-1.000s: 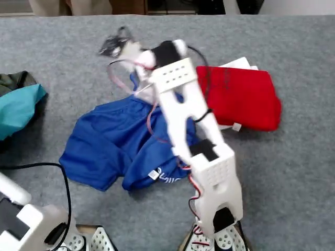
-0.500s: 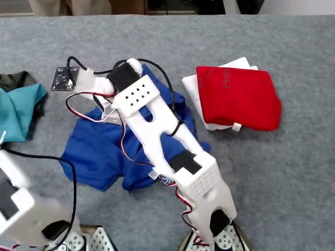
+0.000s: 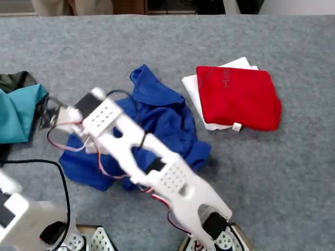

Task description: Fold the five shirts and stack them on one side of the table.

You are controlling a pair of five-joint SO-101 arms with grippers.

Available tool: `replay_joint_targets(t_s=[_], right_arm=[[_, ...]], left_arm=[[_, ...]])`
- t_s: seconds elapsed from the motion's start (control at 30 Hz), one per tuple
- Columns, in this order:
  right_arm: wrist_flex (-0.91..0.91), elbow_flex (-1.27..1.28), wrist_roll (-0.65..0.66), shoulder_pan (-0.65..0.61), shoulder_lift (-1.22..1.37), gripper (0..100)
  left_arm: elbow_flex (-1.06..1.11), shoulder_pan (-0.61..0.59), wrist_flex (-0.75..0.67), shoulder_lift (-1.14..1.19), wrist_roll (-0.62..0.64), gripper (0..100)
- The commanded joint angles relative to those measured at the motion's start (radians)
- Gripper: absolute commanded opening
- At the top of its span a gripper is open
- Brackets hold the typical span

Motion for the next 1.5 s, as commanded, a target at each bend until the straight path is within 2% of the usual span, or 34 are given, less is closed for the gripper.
replay_joint_targets(t_s=[0.0, 0.2, 0.37, 0.43, 0.57, 0.83, 0.9, 1.0, 1.1, 1.2, 1.37, 1.47], right_arm=[[-0.02, -0.206, -0.038, -0.021, 0.097, 25.7], [-0.018, -0.467, -0.095, -0.016, 0.314, 23.8], [-0.032, -0.588, -0.117, 0.001, 0.338, 0.0], [-0.043, -0.619, -0.121, 0.015, 0.321, 3.1], [-0.104, -0.687, -0.123, 0.065, 0.274, 0.2], [-0.405, -0.685, -0.126, 0.199, 0.213, 0.2], [-0.473, -0.682, -0.161, 0.236, 0.213, 0.2], [-0.572, -0.67, -0.227, 0.309, 0.222, 0.2], [-0.663, -0.587, -0.236, 0.386, 0.216, 0.2], [-0.707, -0.515, -0.236, 0.447, 0.213, 3.7], [-0.555, -0.607, -0.236, 0.469, 0.168, 23.0], [-0.463, -0.696, -0.235, 0.47, 0.128, 24.6]], left_arm=[[0.015, -0.075, 0.017, -0.042, -0.025, 28], [0.204, -0.172, -0.057, -0.025, -0.081, 27], [0.239, -0.221, -0.049, -0.027, -0.083, 22], [0.239, -0.222, -0.046, -0.027, -0.083, 22], [0.235, -0.215, -0.006, -0.027, -0.083, 23], [0.233, -0.14, 0.118, -0.027, -0.163, 23], [0.229, -0.107, 0.15, -0.028, -0.167, 23], [0.233, -0.035, 0.173, -0.053, -0.167, 23], [0.238, 0.052, 0.167, -0.087, -0.161, 23], [0.236, 0.19, 0.222, -0.125, -0.16, 23], [0.239, 0.473, 0.298, -0.2, -0.11, 23], [0.241, 0.638, 0.301, -0.208, -0.029, 23]])
